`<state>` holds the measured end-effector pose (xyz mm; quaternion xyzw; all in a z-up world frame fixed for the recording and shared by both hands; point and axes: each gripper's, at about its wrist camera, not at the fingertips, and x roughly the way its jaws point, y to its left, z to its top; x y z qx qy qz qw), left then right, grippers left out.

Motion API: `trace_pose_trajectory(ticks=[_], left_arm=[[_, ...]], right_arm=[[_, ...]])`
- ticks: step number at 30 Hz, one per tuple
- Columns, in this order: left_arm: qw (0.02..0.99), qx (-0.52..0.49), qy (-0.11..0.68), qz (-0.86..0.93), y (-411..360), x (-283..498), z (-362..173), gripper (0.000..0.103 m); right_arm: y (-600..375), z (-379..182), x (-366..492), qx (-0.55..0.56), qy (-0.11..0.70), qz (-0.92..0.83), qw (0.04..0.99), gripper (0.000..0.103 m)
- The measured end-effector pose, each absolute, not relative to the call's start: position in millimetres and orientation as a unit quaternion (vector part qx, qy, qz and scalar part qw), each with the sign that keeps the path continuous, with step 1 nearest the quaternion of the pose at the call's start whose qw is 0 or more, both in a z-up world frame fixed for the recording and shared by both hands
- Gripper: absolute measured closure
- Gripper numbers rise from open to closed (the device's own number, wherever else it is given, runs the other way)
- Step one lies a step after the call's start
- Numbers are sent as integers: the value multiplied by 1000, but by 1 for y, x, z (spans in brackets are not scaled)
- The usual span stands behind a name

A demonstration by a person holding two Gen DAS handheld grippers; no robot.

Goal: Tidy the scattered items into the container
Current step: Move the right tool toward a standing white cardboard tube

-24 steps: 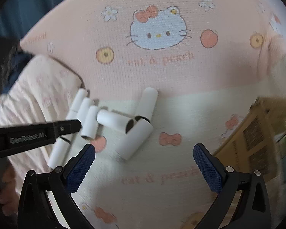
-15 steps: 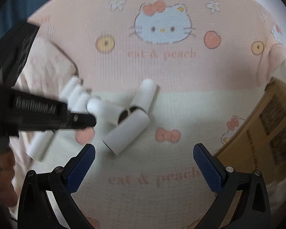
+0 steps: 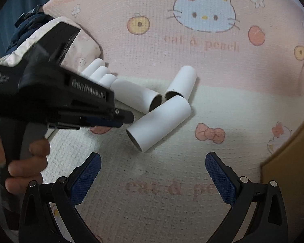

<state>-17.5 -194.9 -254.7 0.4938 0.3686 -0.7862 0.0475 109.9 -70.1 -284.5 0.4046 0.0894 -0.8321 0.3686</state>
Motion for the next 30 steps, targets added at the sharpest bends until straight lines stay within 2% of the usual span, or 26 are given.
trace_pose_trajectory(ticks=[2,4,7,9,11,14,16,18,26,30], left_arm=[[47,497,365,-786,-193,-20,-257,66],[38,493,374,-785,-191,-21,-258,62],[14,483,396,-781,-188,-21,-259,62],[0,483,394,-782,-182,-22,-257,62],[-14,482,383,-788,-175,-23,-255,62],[-16,477,398,-784,-170,-23,-255,65],[-39,467,436,-768,-165,-23,-259,71],[-47,462,456,-759,-161,-22,-262,73],[-59,481,438,-757,-145,-31,-267,75],[-55,493,398,-771,-147,-36,-262,74]], right_arm=[[-70,-287,103,416,79,-827,369,1],[-68,-287,96,425,60,-823,371,1],[-63,-288,86,437,29,-818,372,2],[-62,-290,80,447,16,-813,372,6],[-60,-292,76,456,8,-808,373,20],[-59,-295,74,472,5,-798,375,33],[-59,-298,71,481,-1,-794,372,34],[-55,-298,69,484,-8,-795,367,34],[-42,-300,64,489,-18,-793,362,34],[-41,-304,60,495,-6,-797,347,40]])
